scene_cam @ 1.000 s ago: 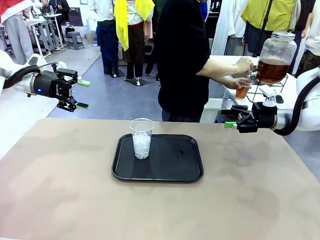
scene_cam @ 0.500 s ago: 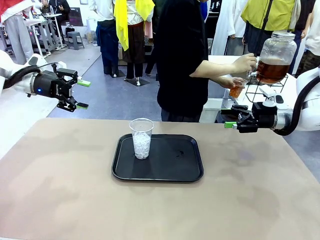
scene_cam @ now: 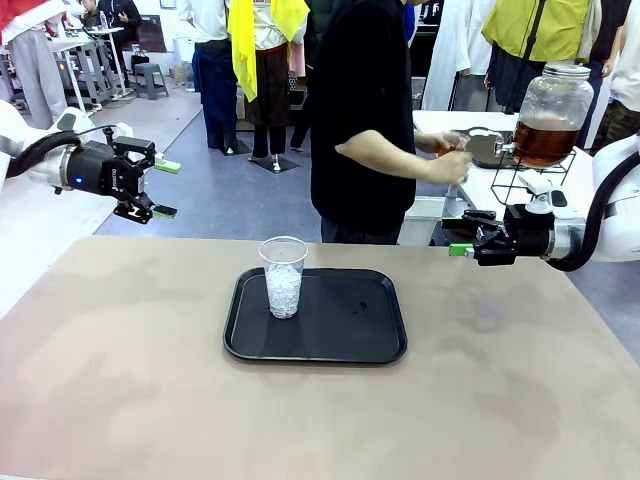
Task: Pour the drink into the iced cup.
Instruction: Pick up the iced cup indicated by the human and present it to them.
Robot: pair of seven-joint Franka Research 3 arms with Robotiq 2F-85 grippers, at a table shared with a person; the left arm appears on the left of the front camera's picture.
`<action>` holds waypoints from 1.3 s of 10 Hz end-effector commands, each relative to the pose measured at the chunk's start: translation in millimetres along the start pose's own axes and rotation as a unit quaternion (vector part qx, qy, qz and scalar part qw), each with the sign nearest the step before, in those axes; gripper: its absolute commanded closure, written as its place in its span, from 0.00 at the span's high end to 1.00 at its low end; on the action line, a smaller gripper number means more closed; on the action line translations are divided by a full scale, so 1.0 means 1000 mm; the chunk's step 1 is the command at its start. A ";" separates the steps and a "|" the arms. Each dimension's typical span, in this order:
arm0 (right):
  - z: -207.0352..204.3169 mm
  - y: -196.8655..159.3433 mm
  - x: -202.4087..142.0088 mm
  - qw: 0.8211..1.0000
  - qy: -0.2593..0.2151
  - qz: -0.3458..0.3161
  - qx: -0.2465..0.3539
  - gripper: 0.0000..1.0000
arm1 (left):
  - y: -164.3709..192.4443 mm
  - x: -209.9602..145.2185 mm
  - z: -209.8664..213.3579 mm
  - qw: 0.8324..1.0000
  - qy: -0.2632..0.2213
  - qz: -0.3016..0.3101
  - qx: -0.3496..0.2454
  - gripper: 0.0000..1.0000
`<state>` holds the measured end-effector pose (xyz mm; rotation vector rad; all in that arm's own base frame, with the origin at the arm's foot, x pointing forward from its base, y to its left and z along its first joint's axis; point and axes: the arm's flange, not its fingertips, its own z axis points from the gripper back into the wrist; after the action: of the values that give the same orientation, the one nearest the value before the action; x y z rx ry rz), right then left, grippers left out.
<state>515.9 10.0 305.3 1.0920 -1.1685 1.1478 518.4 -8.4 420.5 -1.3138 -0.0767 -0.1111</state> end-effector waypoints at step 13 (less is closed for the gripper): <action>-0.002 -0.003 0.004 1.000 0.004 -0.002 0.005 1.00 | -0.002 0.000 0.001 1.000 -0.002 0.001 0.001 1.00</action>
<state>515.9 10.0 305.3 1.0921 -1.1685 1.1478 518.4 -8.4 420.5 -1.3138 -0.0768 -0.1111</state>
